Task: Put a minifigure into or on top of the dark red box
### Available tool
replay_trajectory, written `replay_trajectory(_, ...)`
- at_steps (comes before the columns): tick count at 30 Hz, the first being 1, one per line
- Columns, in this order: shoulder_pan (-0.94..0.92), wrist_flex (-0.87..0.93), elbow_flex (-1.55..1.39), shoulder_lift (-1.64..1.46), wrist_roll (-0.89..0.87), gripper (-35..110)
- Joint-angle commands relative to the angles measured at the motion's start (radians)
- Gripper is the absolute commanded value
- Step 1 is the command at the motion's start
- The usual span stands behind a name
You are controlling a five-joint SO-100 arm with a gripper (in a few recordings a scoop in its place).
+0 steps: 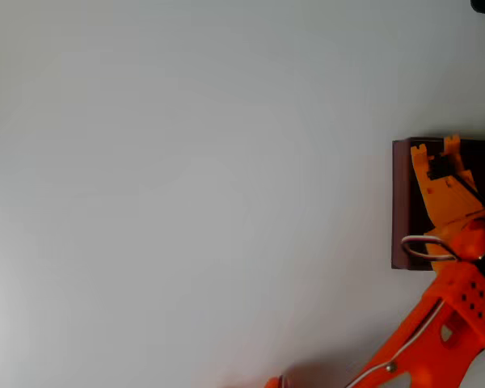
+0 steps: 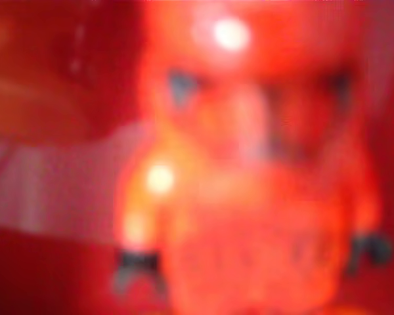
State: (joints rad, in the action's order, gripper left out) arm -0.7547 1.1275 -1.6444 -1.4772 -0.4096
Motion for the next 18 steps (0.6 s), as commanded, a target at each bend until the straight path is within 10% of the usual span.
replay_trajectory(1, -0.023, 0.032, 0.017, -0.038, -0.026, 16)
replay_trajectory(9, 0.16, 0.156, -0.052, -0.331, 0.149, 17)
replay_trajectory(18, 0.877, 0.356, -0.253, -0.818, 0.305, 15)
